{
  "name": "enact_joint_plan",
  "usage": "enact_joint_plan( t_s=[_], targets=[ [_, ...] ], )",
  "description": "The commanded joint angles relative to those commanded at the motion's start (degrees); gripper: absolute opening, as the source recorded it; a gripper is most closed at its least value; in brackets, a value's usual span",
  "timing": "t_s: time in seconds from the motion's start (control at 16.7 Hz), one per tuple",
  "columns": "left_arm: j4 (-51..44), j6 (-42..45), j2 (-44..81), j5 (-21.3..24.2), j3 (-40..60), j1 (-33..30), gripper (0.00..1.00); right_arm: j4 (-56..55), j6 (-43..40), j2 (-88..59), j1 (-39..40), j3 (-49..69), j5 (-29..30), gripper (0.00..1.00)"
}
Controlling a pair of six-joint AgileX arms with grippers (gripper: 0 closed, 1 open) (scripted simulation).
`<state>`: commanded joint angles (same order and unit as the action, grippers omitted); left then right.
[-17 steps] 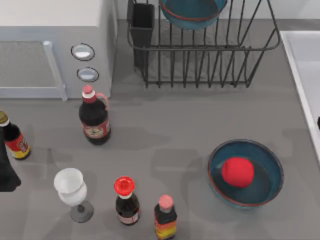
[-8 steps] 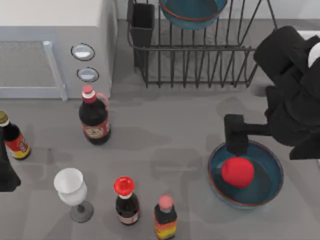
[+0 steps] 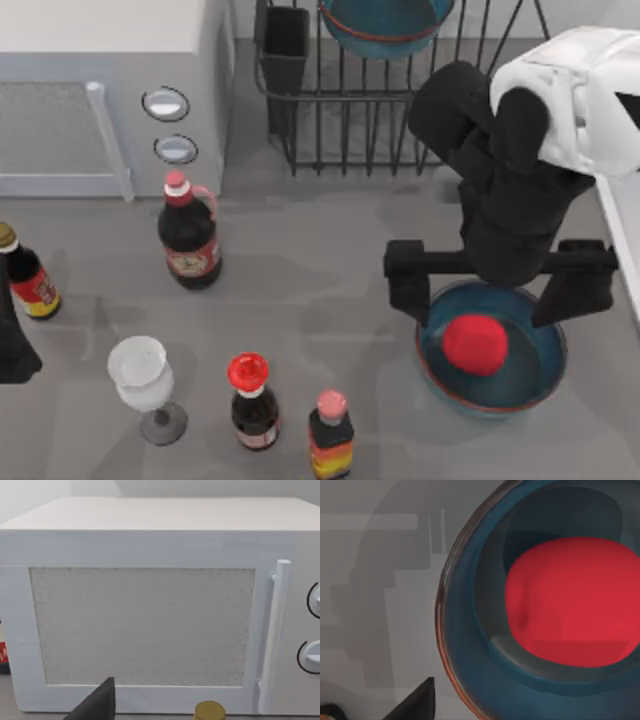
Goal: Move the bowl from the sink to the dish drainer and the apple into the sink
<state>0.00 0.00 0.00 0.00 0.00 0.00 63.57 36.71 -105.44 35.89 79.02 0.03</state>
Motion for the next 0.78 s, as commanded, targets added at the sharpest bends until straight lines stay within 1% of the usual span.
enact_joint_plan(
  t_s=[0.24, 0.36, 0.78],
  targets=[
    [0.0, 0.0, 0.0, 0.0, 0.0, 0.0, 1.0, -0.3, 0.0, 0.1, -0.3, -0.3, -0.1, 1.0],
    [0.0, 0.0, 0.0, 0.0, 0.0, 0.0, 1.0, -2.4, 0.1, -0.7, -0.4, -1.6, -0.1, 1.0],
    [0.0, 0.0, 0.0, 0.0, 0.0, 0.0, 1.0, -19.8, 0.2, -7.8, 0.1, -11.4, 0.0, 1.0]
  ],
)
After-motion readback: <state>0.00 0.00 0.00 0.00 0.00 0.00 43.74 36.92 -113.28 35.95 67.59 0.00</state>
